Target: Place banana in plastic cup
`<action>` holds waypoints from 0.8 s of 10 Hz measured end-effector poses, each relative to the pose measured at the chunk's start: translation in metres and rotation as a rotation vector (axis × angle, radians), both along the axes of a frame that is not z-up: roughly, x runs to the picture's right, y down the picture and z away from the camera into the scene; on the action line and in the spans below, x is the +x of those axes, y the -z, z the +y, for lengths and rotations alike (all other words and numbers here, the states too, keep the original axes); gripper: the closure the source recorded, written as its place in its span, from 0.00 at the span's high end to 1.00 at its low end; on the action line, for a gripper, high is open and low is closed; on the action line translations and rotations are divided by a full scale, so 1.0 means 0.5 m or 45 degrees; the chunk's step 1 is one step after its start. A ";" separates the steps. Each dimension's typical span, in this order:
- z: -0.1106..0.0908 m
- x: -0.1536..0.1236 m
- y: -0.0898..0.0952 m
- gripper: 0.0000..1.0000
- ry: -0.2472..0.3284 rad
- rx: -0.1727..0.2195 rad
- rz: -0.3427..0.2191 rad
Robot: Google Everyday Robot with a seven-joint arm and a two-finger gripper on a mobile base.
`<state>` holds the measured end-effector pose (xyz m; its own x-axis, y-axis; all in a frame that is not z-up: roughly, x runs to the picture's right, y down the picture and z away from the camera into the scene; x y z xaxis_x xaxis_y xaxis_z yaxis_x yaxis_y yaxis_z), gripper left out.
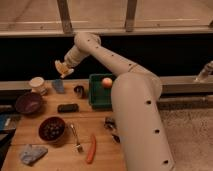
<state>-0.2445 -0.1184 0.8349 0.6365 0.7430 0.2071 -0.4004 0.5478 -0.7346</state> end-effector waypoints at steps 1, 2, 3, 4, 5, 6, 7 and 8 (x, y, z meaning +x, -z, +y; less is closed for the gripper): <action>-0.001 0.001 0.000 0.00 0.000 0.000 0.000; -0.001 0.006 -0.002 0.00 -0.003 0.000 0.004; 0.000 0.007 -0.003 0.00 -0.001 0.001 0.007; 0.004 0.006 -0.004 0.00 0.003 0.010 0.011; 0.015 0.008 -0.011 0.00 0.016 0.033 0.021; 0.024 0.007 -0.020 0.00 0.041 0.062 0.031; 0.029 -0.008 -0.024 0.00 0.075 0.095 0.040; 0.032 -0.024 -0.026 0.00 0.095 0.121 0.042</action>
<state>-0.2565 -0.1025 0.8480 0.6971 0.6711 0.2523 -0.3791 0.6437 -0.6648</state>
